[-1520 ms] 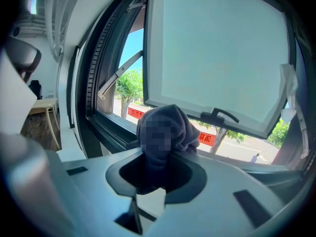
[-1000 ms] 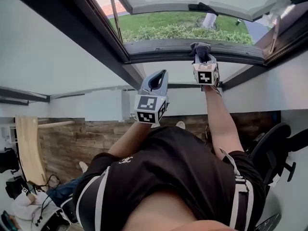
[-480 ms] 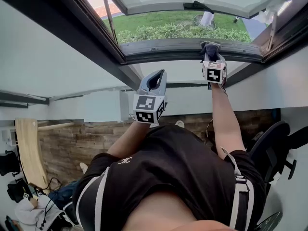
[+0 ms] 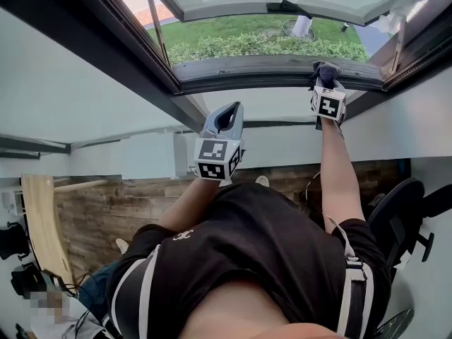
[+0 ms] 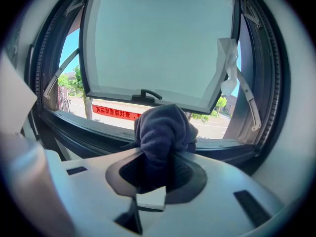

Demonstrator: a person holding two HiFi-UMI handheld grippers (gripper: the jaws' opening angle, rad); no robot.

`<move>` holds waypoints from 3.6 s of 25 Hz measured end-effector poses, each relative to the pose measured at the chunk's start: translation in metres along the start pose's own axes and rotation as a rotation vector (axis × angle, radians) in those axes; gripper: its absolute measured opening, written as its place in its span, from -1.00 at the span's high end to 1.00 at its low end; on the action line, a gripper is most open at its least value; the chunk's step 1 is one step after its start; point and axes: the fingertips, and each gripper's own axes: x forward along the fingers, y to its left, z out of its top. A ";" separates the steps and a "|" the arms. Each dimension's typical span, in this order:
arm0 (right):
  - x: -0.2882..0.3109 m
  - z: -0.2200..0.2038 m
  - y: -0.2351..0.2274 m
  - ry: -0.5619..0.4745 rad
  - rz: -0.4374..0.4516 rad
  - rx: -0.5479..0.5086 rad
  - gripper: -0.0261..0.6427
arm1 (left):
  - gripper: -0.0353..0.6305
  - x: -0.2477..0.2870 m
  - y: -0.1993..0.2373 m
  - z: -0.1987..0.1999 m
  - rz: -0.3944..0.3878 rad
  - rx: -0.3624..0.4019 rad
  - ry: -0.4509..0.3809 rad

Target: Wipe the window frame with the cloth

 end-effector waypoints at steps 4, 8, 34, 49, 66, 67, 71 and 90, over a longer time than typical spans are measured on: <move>0.001 -0.002 -0.018 0.006 -0.027 0.008 0.66 | 0.87 0.004 -0.003 -0.002 -0.006 -0.001 0.007; 0.001 -0.004 -0.033 0.008 -0.050 0.017 0.66 | 0.87 0.007 -0.005 -0.003 -0.010 0.001 0.012; 0.008 -0.024 -0.140 0.074 -0.215 0.150 0.66 | 0.87 0.031 -0.018 -0.004 -0.038 0.012 0.023; 0.012 -0.026 -0.200 0.141 -0.294 0.075 0.67 | 0.87 0.044 -0.022 -0.004 -0.041 -0.007 0.005; 0.018 -0.038 -0.256 0.301 -0.321 0.020 0.73 | 0.87 0.041 -0.009 -0.007 0.006 0.002 0.026; 0.019 -0.038 -0.257 0.295 -0.326 0.010 0.73 | 0.87 0.039 -0.009 -0.005 0.007 0.006 0.024; 0.015 -0.040 -0.259 0.277 -0.350 -0.011 0.74 | 0.87 0.031 -0.008 -0.005 0.015 0.015 0.026; -0.041 0.010 -0.187 -0.154 -0.409 0.217 0.67 | 0.87 -0.008 0.021 0.011 0.005 0.004 -0.022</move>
